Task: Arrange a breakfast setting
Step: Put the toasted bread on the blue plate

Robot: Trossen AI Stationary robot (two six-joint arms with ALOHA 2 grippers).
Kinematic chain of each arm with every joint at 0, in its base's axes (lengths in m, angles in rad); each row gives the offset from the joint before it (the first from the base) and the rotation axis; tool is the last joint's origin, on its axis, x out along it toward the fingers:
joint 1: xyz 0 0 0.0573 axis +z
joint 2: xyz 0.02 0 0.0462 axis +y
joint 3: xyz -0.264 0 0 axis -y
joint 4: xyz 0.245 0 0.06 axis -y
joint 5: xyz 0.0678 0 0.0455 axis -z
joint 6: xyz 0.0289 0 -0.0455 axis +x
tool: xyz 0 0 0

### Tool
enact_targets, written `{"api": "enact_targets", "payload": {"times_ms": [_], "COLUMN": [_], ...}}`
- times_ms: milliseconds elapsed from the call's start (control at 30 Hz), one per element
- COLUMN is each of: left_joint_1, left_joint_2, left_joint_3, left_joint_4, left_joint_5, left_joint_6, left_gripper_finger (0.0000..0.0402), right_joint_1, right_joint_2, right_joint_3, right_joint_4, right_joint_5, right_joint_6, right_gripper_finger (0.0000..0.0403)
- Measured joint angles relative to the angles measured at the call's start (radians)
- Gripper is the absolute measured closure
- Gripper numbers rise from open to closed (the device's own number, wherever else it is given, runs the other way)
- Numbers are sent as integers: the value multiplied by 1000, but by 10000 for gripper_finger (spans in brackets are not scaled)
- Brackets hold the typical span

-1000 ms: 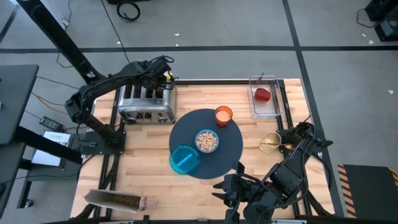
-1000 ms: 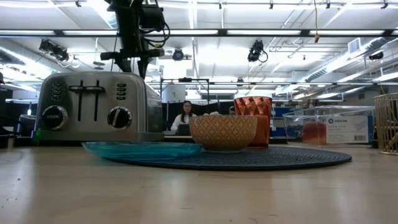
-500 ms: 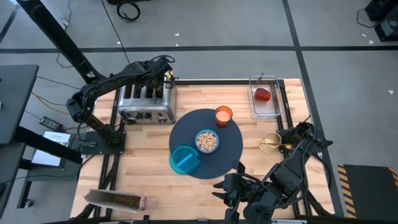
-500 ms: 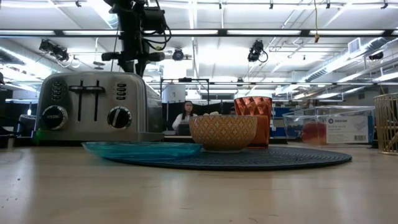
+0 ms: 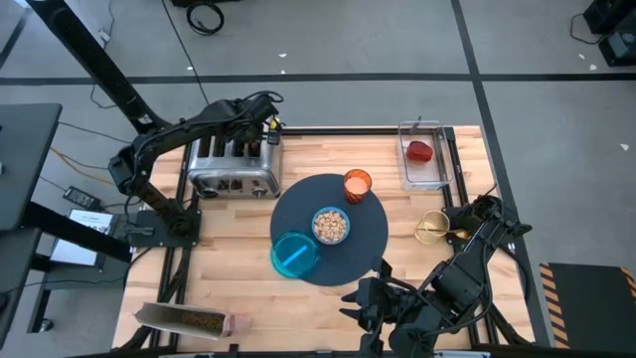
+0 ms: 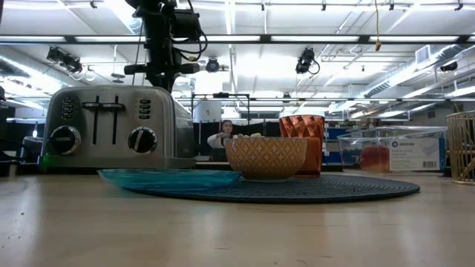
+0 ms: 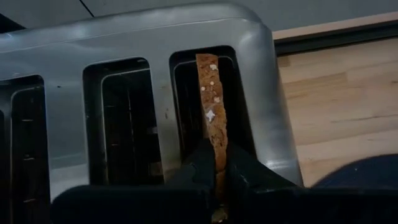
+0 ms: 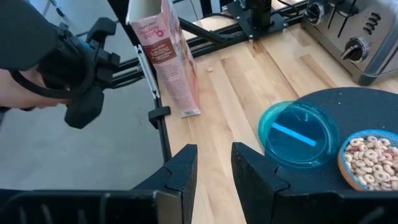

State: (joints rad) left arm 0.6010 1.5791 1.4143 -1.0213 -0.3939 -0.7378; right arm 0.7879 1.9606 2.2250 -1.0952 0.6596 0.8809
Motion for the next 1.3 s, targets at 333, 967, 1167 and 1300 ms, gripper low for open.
{"api": "enact_targets", "payload": {"times_ms": [333,967,1167,1300], "left_joint_1": [-5,-25,-74,-126], "left_joint_2": [-21,-291,-398,-458], "left_joint_3": [-1,-1,0,0], "left_joint_4": [-1,6,8,7], "left_joint_5": [-1,-2,-2,5], "left_joint_6": [1,25,35,19], "left_gripper_finger": [380,382,386,387], "right_joint_1": [0,-12,-30,-45], "right_joint_2": [0,-16,-16,-16], "right_joint_3": [0,0,0,0], "right_joint_4": [-22,-26,-21,-14], "right_joint_5": [-3,-2,-22,-54], "right_joint_6": [-32,-146,-195,-249], "right_gripper_finger": [296,296,295,295]}}
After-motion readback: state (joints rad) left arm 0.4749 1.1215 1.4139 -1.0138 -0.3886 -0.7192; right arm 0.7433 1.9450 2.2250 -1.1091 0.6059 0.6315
